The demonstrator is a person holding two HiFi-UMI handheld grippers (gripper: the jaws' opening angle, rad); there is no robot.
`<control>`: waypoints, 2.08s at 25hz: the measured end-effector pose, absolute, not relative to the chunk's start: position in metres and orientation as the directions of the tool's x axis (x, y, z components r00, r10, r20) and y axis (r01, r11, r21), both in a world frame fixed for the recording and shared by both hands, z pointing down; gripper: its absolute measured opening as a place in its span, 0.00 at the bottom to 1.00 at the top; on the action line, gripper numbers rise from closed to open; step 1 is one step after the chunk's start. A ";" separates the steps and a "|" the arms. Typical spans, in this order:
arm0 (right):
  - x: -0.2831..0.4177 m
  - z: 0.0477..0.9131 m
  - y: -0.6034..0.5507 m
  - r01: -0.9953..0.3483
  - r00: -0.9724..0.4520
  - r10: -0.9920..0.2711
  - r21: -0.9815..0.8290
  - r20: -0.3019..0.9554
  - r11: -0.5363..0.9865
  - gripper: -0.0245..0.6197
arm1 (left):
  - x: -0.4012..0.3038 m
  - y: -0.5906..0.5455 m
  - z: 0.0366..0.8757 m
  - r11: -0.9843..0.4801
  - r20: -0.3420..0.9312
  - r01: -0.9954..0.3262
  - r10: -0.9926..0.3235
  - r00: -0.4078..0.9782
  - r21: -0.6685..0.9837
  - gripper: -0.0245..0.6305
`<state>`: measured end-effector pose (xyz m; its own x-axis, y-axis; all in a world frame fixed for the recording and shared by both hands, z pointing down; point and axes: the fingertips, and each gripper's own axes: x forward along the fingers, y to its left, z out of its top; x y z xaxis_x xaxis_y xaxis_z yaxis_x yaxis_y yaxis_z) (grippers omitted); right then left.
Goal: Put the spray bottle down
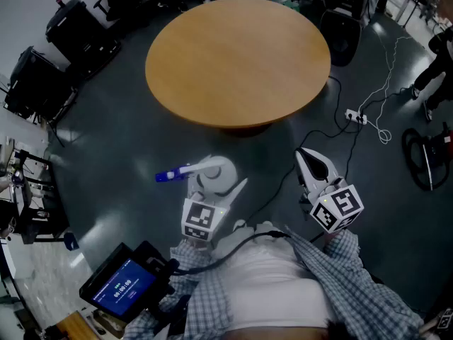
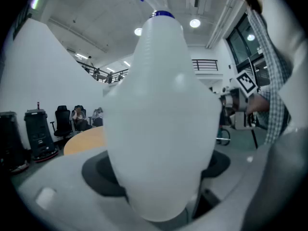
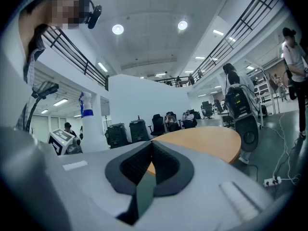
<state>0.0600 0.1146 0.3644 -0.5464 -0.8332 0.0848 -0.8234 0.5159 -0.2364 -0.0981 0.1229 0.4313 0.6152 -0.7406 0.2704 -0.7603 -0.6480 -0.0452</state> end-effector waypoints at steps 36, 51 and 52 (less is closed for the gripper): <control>0.131 0.366 0.140 -0.819 -0.538 -0.842 -0.259 0.041 0.511 0.04 | -0.045 0.144 0.429 -0.629 0.261 -0.772 -0.763 0.592 -0.087 0.68; 0.126 0.372 0.083 -0.831 -0.533 -0.844 -0.228 0.065 0.507 0.04 | -0.055 0.072 0.430 -0.617 0.234 -0.782 -0.776 0.586 -0.087 0.68; 0.125 0.371 0.081 -0.831 -0.534 -0.843 -0.225 0.064 0.509 0.04 | -0.055 0.069 0.429 -0.617 0.228 -0.783 -0.776 0.588 -0.083 0.68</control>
<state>0.1252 0.0808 0.3712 -0.5344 -0.8428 0.0640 -0.8306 0.5095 -0.2250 -0.0551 0.0693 0.4293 0.5877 -0.7764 0.2276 -0.7828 -0.6168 -0.0827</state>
